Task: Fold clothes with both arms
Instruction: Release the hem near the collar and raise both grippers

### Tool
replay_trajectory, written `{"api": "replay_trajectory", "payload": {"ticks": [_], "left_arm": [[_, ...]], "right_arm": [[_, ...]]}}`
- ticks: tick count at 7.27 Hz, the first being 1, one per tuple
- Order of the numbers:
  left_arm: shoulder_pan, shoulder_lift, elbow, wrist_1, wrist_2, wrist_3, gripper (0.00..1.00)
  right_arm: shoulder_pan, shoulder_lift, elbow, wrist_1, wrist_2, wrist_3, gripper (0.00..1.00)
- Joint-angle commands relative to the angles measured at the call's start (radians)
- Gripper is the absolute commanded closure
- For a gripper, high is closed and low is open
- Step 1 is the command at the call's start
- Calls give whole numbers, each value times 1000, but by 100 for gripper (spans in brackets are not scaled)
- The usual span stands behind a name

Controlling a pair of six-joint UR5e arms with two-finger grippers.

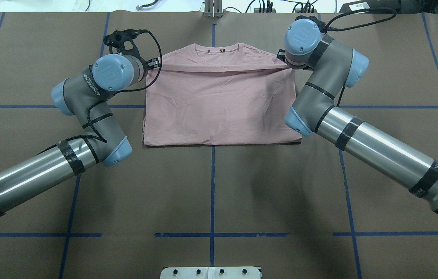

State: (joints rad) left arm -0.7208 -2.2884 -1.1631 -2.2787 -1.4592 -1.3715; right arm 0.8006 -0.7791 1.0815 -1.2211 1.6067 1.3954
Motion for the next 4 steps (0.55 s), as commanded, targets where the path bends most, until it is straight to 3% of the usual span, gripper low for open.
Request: {"api": "replay_trajectory", "payload": {"ticks": [1,2,3,4], "left_arm": [[-43,3,0,-59,-82,-1,0],[-110,13,-35,-89,-240,2,0],[-138,77,-128,-105,-423,0,0],[-135,145,-185,-187,-437,-1,0]], "right_arm": [[17,6,47,6,12,4,0],[55,-43,160,8,135,2,0],[63,-181,361,8,213,17,0],[20,-329,520,8,213,61,0]]}}
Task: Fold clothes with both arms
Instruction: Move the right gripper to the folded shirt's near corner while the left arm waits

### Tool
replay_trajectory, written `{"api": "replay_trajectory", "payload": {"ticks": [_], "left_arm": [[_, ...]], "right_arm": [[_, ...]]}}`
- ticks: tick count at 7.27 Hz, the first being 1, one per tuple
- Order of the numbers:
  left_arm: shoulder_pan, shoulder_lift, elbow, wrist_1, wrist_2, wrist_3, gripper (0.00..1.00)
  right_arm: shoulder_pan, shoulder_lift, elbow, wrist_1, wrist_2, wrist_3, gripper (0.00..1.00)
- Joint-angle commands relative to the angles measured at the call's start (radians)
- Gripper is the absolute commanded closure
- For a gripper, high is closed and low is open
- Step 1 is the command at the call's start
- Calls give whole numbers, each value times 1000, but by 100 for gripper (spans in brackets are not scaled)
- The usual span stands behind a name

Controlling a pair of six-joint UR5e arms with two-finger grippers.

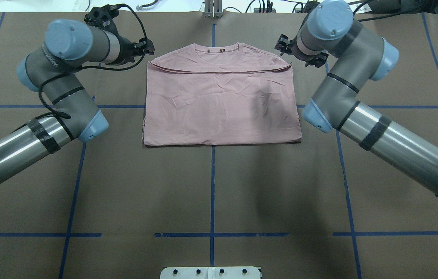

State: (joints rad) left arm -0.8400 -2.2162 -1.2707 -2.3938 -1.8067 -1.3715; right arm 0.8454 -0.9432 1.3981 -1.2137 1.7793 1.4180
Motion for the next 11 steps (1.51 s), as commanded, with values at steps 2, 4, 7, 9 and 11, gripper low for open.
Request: {"api": "replay_trajectory", "payload": {"ticks": [2,4,7,9,11], "left_arm": [[-14,79,-87,-134,-91,-53,0],[-11,85,-91,-139,-89,-55,0],[-11,90,-88,-134,-85,-72,0],[-11,90,-88,-136,-86,-83,0],[-11,90,-90,-136,-86,-81,0]], "right_arm": [[-115,-308,371,2,35,239,0],[-248,-318,372,2,-74,393,12],[-262,-307,311,0,-84,392,18],[-262,-318,311,-3,-86,395,36],[-266,-319,303,-3,-86,397,58]]}}
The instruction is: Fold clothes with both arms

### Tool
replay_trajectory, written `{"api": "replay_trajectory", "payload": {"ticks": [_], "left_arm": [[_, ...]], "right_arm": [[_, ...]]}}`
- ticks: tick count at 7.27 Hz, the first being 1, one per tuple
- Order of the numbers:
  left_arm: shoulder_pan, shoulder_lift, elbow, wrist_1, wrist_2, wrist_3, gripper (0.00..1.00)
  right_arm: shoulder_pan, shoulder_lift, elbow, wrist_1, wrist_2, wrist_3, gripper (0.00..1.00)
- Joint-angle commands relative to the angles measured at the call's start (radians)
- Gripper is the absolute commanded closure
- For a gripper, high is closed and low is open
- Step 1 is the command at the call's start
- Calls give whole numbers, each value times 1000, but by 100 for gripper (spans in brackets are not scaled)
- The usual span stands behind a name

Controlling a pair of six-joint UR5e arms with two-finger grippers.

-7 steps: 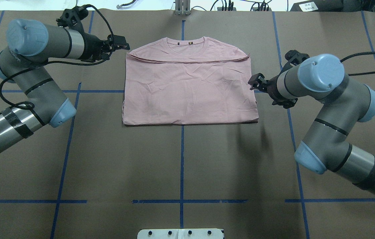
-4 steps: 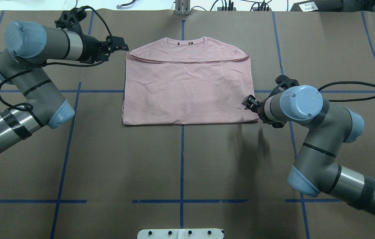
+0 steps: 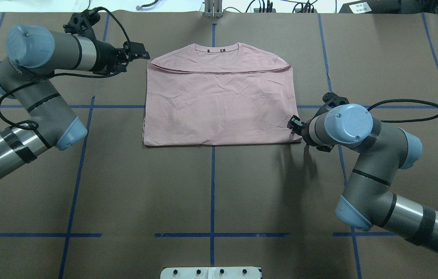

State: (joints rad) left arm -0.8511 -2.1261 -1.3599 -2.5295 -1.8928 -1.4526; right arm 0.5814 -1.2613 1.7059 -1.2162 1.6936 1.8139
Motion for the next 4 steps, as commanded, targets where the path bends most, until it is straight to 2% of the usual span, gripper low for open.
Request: {"api": "replay_trajectory", "payload": {"ticks": [1,2,3,4], "left_arm": [[0,0,-1,1,1,-2,0],[0,0,-1,1,1,-3,0],[1,-1,-1,3,1,-3,0],[1,-3,-2,3,1,-8,0]], "right_arm": [[-3,-1,-6,0,0,1,62],[-5,-3,-5,0,1,1,95],[-5,-3,1,0,4,1,100],[-6,-9,7,1,8,1,100]]}}
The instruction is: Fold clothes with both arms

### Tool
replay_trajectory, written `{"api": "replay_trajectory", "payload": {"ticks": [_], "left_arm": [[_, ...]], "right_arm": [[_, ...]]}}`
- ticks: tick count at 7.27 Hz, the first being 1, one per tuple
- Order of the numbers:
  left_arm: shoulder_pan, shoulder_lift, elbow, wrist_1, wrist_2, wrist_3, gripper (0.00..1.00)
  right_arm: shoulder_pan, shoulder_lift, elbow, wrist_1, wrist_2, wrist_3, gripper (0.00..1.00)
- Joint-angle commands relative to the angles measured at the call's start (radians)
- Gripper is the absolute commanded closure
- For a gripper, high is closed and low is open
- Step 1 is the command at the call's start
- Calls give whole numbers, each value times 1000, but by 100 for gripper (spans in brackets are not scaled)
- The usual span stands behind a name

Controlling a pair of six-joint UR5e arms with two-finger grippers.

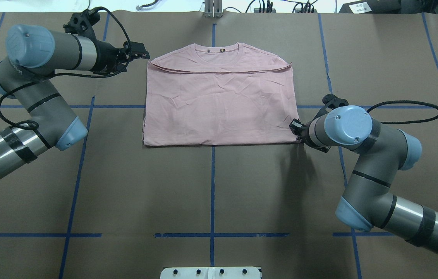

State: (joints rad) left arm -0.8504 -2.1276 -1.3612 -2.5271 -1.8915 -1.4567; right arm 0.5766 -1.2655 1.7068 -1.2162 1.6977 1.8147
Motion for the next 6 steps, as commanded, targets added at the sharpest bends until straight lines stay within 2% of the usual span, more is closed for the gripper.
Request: {"api": "replay_trajectory", "payload": {"ticks": [1,2,3,5,6], "left_arm": [[-1,-6,-3,2,0,-17,0],[1,-8,-13,5,-1,-34,0],[1,-5,-27,8,-1,-36,0],[1,-3,-51,11,-5,-53,0],[4,0,-82,11,-8,-76,0]], "right_arm": [[-15,-49,70,-3,8,0,100],[-55,-140,183,-8,7,2,100],[-107,-194,270,-13,3,90,100],[-208,-231,386,-84,2,155,100],[-283,-232,463,-161,5,197,100]]}}
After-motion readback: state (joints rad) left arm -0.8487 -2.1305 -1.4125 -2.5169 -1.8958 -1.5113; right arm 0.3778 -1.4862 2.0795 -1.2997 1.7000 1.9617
